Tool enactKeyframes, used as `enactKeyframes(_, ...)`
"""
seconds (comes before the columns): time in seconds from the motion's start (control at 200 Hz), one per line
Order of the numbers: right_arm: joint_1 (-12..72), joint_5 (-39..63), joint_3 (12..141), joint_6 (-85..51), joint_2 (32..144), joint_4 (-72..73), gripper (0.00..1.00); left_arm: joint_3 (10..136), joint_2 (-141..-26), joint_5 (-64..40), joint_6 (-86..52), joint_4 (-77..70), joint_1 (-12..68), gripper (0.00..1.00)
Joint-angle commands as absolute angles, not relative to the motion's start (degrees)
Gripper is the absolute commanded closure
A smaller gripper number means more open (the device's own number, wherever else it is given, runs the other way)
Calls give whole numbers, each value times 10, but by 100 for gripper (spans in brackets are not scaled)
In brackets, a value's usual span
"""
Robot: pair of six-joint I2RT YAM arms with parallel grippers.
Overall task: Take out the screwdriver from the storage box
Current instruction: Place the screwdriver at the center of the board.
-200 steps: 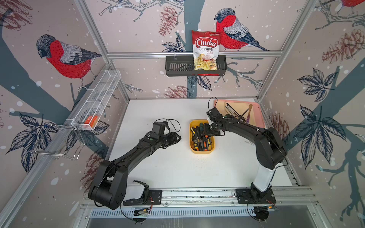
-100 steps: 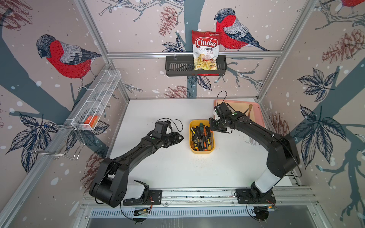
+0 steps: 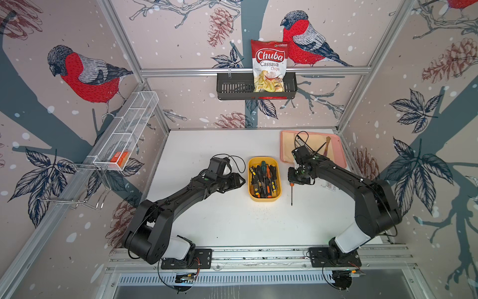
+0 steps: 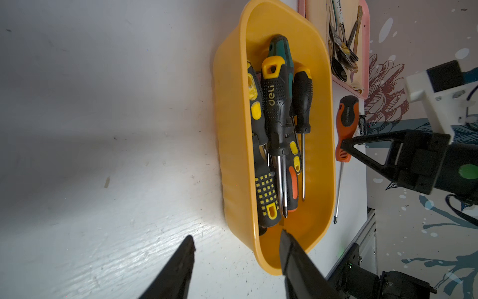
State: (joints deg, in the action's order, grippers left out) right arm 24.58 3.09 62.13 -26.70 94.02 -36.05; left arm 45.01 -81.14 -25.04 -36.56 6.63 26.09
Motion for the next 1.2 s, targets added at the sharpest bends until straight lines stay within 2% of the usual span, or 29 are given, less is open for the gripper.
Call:
enactKeyframes(0.0, 257, 20, 616, -251, 958, -328, 83, 454, -812, -240, -355, 67, 266, 45)
enactKeyframes(0.27, 264, 17, 626, -244, 997, -319, 82, 450, -807, -229, -356, 74, 270, 45)
enactKeyframes(0.46, 264, 16, 629, -244, 1012, -316, 77, 448, -805, -226, -358, 74, 271, 44)
enactKeyframes(0.69, 266, 14, 627, -247, 1010, -317, 61, 447, -805, -224, -358, 75, 272, 44)
enactKeyframes(1.196, 273, 5, 637, -269, 962, -339, 61, 464, -801, -215, -353, 106, 274, 44)
